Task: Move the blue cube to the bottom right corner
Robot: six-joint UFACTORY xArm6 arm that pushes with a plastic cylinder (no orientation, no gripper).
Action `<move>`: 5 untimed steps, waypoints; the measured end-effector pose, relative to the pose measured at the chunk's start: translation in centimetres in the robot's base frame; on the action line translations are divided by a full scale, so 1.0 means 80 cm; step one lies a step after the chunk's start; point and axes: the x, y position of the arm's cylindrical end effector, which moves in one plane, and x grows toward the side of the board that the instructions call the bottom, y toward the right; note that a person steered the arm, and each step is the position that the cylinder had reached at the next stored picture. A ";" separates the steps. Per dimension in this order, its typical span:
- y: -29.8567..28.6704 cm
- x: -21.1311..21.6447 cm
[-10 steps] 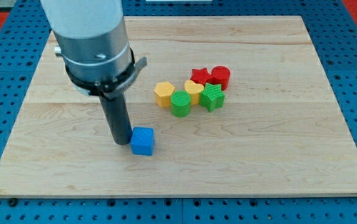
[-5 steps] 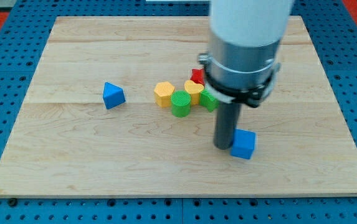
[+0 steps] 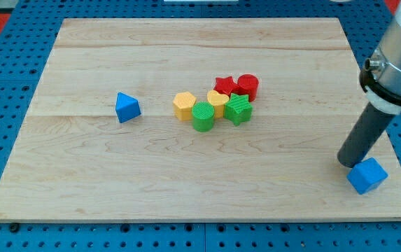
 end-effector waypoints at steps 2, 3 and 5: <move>0.013 0.011; 0.013 0.014; -0.003 0.012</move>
